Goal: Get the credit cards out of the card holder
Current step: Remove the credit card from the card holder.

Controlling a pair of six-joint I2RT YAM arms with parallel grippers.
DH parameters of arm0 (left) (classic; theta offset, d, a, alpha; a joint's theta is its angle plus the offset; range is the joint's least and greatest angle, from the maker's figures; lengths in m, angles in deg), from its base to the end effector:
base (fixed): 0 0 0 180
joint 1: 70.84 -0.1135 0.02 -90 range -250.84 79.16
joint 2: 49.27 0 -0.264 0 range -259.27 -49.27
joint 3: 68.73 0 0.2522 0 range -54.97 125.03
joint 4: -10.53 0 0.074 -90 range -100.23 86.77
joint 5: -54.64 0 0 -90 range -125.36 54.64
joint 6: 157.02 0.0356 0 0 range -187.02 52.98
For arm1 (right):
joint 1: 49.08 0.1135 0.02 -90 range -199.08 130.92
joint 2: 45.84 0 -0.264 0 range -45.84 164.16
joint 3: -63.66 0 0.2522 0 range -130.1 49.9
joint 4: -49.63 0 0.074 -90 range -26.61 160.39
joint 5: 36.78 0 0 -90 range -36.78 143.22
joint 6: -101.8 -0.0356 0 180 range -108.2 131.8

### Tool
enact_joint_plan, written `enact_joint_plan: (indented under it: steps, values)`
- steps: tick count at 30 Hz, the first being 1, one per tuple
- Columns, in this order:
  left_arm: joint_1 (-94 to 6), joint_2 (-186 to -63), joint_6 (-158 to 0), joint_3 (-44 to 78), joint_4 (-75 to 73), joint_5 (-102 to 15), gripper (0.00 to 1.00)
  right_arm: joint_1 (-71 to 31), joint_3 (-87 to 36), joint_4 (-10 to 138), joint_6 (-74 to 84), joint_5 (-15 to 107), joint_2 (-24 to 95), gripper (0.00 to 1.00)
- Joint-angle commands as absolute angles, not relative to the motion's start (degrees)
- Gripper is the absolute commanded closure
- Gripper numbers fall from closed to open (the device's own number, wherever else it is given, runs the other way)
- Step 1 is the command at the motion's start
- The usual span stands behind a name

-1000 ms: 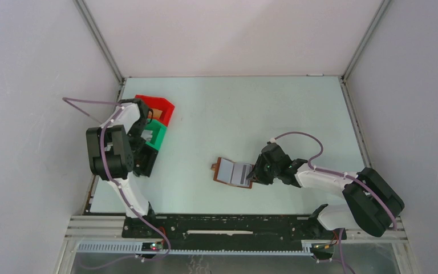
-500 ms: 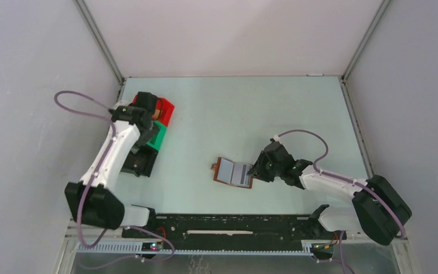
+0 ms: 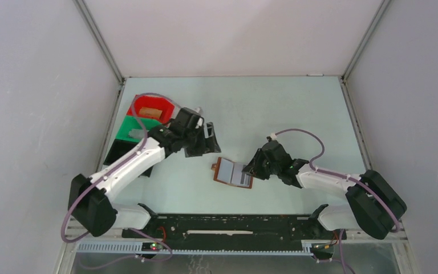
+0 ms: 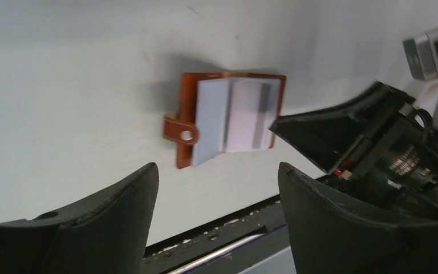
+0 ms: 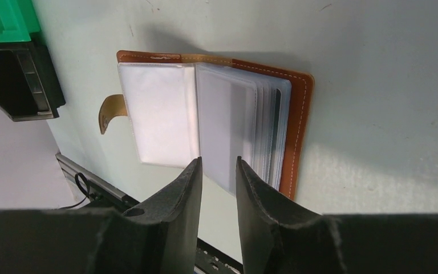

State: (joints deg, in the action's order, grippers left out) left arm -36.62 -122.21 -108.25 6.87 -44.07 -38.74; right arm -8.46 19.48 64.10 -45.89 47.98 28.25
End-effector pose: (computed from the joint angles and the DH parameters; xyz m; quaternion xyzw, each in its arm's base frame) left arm 0.2155 -0.1491 0.2913 -0.0482 0.9438 -0.2215 0.2407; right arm 0.1834 0.1616 0.1651 0.1191 0.9133 0.3205 0.2214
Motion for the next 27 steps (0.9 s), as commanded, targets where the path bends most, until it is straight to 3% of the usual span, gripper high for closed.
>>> enact_joint_plan:
  steps: [1,5,27]
  values:
    - [-33.93,-127.04,-105.0,5.75,-35.58,-48.6,0.19,-7.87,17.73,60.12,-47.51,47.55,30.28,0.64]
    - [-33.83,-130.9,-107.11,1.51,-29.35,-51.81,0.2,-7.69,17.73,62.12,-47.98,48.63,30.61,0.64]
    - [-33.84,-139.1,-106.66,-2.17,-25.39,-51.8,0.2,-5.26,18.34,61.56,-48.68,50.89,31.95,0.63]
